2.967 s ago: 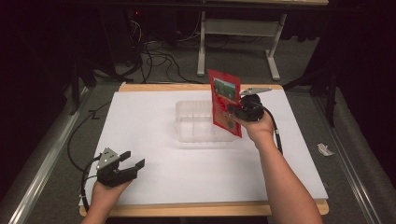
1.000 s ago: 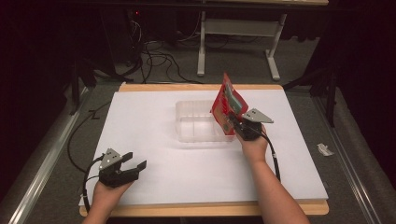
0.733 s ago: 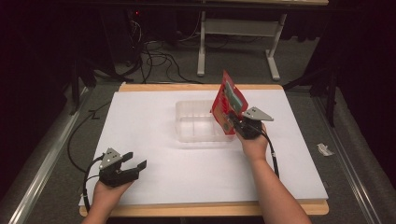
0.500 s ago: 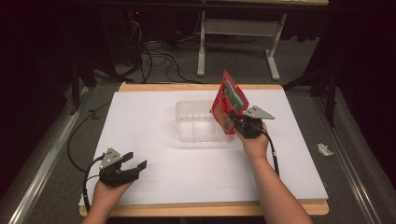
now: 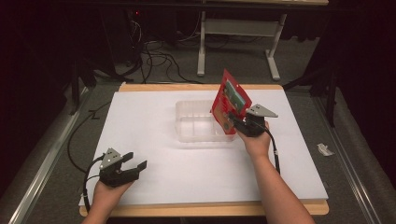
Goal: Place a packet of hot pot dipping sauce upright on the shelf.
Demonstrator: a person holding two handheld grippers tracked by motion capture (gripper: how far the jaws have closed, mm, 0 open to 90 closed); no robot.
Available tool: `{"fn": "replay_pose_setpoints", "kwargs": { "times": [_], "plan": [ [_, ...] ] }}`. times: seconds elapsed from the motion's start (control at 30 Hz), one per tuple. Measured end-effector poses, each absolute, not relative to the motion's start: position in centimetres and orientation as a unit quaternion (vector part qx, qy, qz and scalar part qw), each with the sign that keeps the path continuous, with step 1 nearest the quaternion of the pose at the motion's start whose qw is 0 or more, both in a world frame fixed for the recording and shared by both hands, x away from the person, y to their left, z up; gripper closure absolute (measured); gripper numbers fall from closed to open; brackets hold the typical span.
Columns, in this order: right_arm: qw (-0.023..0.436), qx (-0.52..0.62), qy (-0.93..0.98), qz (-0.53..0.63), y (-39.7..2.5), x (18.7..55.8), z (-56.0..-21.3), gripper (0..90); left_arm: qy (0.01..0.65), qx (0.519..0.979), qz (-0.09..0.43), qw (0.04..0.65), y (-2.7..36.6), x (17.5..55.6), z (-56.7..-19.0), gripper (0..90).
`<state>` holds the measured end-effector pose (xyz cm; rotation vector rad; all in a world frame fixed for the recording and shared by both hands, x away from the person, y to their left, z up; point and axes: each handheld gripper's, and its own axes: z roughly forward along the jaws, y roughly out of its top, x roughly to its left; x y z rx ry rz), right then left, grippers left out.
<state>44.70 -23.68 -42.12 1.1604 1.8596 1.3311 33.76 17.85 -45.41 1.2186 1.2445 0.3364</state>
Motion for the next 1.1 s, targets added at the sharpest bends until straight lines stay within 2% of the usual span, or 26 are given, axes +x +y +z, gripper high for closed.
{"fn": "replay_pose_setpoints", "kwargs": {
  "times": [0.03, 0.1, 0.13, 0.4, 0.7, 0.9, 1.1],
  "plan": [
    [0.287, 0.432, 0.694, 0.499, -23.8, 44.7, -42.0, 58.8, 0.544, 0.532, 0.147, 0.632, 17.8, 33.8, -45.4, 32.5],
    [0.289, 0.433, 0.692, 0.501, -23.8, 44.7, -41.9, 56.0, 0.544, 0.532, 0.147, 0.632, 17.8, 33.7, -45.4, 32.5],
    [0.287, 0.436, 0.689, 0.502, -23.9, 44.6, -41.8, 51.6, 0.544, 0.533, 0.147, 0.631, 17.8, 33.7, -45.4, 32.5],
    [0.278, 0.432, 0.691, 0.508, -24.0, 44.6, -41.5, 42.9, 0.545, 0.533, 0.147, 0.631, 17.8, 33.7, -45.4, 32.5],
    [0.264, 0.441, 0.69, 0.509, -24.4, 44.6, -41.5, 26.0, 0.543, 0.535, 0.146, 0.631, 17.7, 33.7, -45.5, 31.8],
    [0.257, 0.45, 0.691, 0.504, -25.0, 44.2, -41.2, 19.9, 0.541, 0.537, 0.146, 0.63, 17.7, 33.8, -45.5, 31.5],
    [0.256, 0.449, 0.693, 0.502, -25.7, 43.1, -40.9, 18.6, 0.539, 0.539, 0.144, 0.63, 17.6, 33.7, -45.6, 30.9]
  ]
}}
